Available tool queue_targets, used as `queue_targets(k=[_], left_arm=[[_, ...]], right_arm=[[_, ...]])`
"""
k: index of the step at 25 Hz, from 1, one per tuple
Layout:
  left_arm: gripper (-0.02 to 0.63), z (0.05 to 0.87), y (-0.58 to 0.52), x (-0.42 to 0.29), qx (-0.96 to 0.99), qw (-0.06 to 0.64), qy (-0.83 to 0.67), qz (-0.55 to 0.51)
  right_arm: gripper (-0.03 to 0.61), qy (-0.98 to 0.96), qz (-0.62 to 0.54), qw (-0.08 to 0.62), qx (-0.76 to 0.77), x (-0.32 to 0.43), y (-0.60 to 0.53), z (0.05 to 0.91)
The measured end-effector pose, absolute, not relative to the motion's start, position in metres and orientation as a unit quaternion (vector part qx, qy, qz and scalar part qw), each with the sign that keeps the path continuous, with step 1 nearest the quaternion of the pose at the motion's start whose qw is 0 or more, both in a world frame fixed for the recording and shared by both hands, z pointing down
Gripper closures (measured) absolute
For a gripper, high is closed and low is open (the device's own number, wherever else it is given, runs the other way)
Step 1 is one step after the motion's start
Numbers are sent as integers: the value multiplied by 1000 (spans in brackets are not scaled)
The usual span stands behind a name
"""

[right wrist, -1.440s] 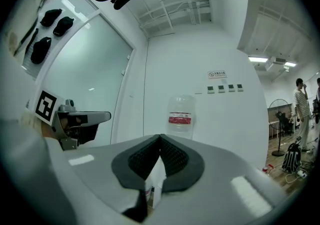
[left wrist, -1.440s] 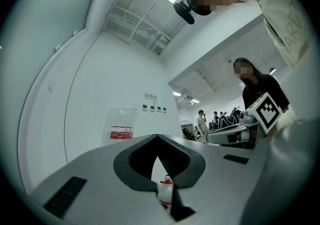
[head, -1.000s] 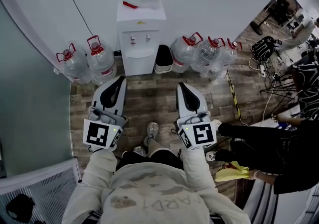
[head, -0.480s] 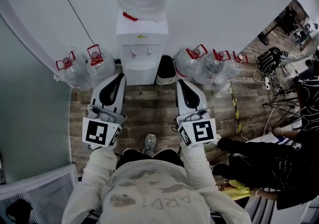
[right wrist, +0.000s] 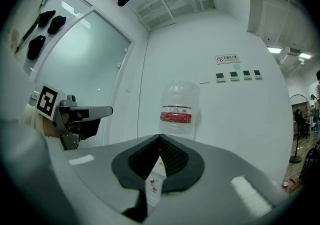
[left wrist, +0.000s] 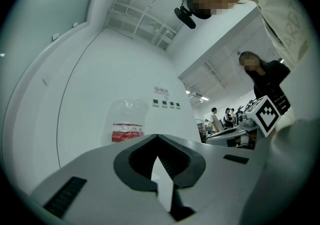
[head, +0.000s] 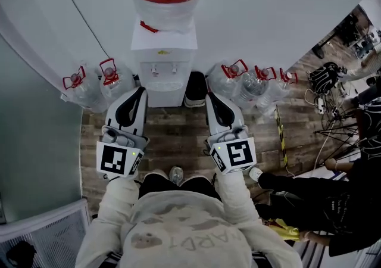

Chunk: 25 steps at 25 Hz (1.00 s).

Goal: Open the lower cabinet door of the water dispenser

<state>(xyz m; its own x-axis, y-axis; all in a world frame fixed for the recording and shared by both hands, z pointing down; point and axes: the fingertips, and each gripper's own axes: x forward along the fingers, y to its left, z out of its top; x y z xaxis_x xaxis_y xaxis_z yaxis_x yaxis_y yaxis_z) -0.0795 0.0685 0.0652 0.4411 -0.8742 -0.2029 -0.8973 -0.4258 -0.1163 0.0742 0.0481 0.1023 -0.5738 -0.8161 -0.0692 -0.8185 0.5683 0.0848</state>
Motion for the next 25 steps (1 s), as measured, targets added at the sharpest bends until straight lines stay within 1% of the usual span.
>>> queue_targets(k=[3, 15, 22, 25], left_arm=[[611, 70, 58, -74, -846, 100, 521, 53], [609, 82, -2, -96, -851, 94, 514, 54], [611, 102, -39, -110, -858, 79, 506, 50], [609, 117, -52, -114, -859, 58, 506, 47]], right_arm=[[569, 886, 51, 6, -461, 77, 38, 107], [569, 888, 32, -13, -459, 52, -26, 133], [569, 884, 5, -26, -467, 39, -65, 158], [569, 881, -11, -36, -471, 36, -77, 175]])
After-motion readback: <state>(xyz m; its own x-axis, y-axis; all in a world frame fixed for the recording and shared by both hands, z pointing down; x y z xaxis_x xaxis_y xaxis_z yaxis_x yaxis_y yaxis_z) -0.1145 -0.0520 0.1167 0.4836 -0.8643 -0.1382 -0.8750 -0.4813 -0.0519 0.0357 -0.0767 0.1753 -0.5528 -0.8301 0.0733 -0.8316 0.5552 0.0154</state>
